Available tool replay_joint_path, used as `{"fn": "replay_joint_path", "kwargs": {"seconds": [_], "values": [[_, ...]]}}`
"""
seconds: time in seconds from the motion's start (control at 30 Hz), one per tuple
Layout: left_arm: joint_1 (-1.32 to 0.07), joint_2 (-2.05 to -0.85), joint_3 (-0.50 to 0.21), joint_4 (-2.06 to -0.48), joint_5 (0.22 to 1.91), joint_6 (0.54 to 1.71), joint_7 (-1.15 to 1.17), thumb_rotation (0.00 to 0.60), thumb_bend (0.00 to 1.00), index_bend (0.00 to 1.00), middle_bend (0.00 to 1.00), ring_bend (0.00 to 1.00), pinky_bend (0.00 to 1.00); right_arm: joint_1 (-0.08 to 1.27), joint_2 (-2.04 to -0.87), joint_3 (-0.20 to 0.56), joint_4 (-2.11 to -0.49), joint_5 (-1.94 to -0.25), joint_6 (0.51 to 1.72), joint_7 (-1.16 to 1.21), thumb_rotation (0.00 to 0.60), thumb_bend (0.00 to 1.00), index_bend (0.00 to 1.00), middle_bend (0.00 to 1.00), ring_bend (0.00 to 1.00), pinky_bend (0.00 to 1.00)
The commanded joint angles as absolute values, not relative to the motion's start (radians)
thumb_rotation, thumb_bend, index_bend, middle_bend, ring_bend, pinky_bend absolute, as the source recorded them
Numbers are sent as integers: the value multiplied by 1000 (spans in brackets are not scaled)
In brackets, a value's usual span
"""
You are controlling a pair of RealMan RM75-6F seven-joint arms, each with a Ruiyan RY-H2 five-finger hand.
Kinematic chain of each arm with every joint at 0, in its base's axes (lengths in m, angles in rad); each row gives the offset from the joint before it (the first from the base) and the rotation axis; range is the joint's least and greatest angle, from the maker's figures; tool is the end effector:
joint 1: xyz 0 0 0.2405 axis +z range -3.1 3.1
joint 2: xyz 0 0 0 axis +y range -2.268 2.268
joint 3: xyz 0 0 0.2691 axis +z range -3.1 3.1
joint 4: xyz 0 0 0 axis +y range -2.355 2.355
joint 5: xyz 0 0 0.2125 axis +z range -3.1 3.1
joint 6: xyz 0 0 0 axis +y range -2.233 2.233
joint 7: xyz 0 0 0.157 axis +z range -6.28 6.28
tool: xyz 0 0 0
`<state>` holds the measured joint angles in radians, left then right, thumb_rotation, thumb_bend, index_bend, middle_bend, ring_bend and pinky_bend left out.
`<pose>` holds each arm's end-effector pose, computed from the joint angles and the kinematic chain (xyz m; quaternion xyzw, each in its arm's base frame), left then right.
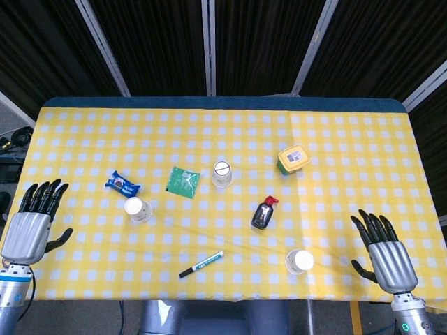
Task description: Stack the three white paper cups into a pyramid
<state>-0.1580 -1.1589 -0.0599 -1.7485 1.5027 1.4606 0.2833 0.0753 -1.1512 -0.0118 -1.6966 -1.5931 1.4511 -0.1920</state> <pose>-0.2759 0.2152 0.1361 -0.6375 -0.3346 -0.3768 0.5828 -0.2977 -0.1760 0.1261 0.6554 -0.3690 0.3555 0.5549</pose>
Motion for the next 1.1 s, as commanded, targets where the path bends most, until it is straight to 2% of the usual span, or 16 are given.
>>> {"fn": "replay_joint_path", "kwargs": {"seconds": [0.03,0.4,0.67,0.87,1.1], "values": [[-159,-1158,-61,-1751,1498,1459,285,600,249,0,0,0,0,76,-1152,-11,-1697,-1588,1446,-196,600,125,69,0,0,0],[-162,-1151,-57,-1757,1495,1447,286,600,248,0,0,0,0,78,-1152,-14,-1700,-1583,1435,-197,600,124,69,0,0,0],[-197,-1158,-63,-1774,1485,1395,320,600,248,6,0,0,0,80,-1144,-10,-1705,-1570,1427,-182,600,125,69,0,0,0],[-270,-1190,-88,-1796,1434,1288,416,600,272,146,0,0,0,81,-1134,-12,-1710,-1570,1425,-166,600,125,69,0,0,0],[-363,-1243,-120,-1805,1316,1153,560,600,275,199,0,0,0,84,-1130,-15,-1712,-1568,1415,-159,600,125,69,0,0,0]]}}
